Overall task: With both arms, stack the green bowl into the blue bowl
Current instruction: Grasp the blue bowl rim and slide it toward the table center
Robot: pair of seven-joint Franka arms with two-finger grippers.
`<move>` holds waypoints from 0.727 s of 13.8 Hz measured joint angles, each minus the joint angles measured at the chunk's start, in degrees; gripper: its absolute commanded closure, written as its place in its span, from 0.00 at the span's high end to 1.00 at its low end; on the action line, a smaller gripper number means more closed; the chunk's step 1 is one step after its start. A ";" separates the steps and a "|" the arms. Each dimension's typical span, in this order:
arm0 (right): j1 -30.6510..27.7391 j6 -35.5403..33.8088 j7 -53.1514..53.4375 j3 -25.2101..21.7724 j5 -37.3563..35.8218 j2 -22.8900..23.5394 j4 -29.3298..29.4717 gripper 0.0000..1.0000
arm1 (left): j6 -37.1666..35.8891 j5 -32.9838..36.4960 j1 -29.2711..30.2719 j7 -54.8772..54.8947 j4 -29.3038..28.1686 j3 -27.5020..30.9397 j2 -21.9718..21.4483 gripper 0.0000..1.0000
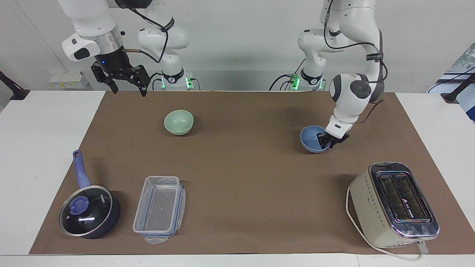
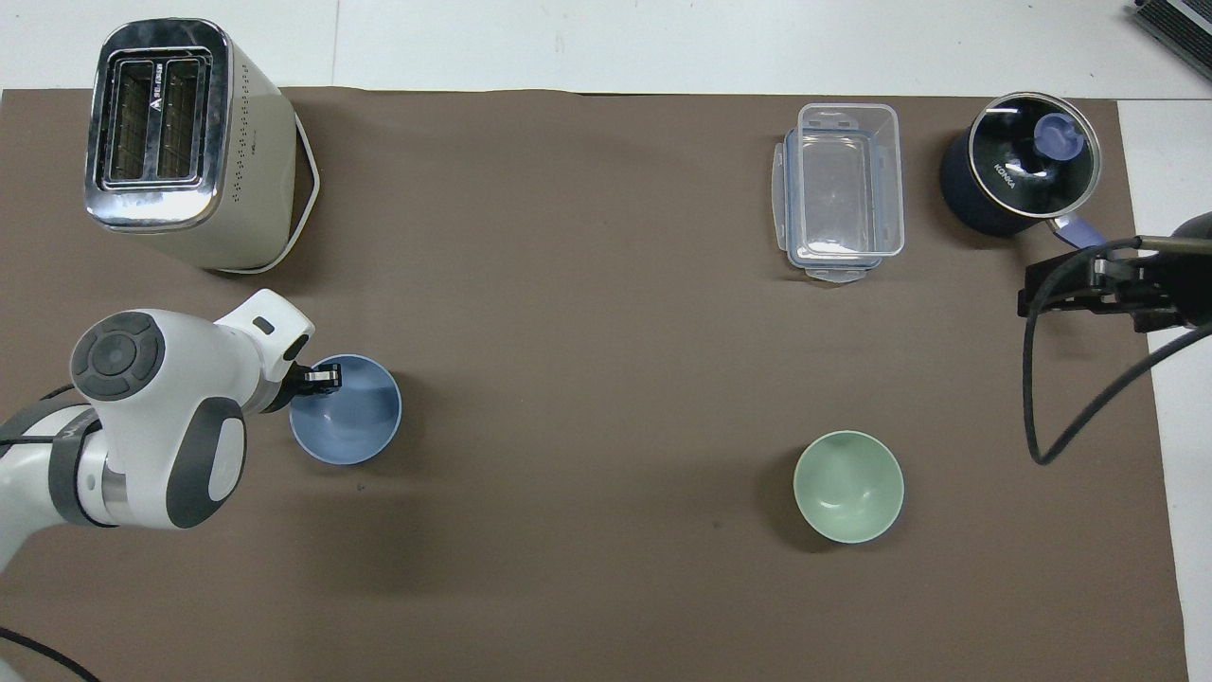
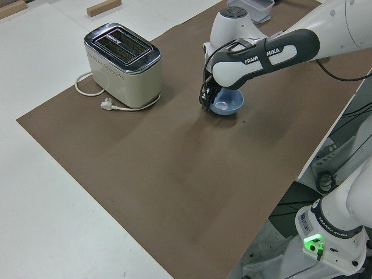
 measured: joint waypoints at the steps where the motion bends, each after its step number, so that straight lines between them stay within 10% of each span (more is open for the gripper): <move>1: 0.00 0.00 0.00 0.00 0.00 0.00 0.00 1.00 | 0.02 -0.05 -0.01 0.00 0.15 0.02 -0.08 0.00; 10: 0.00 0.00 0.00 0.00 0.00 0.00 0.00 1.00 | -12.05 -0.19 0.05 0.04 10.15 1.19 -2.78 0.00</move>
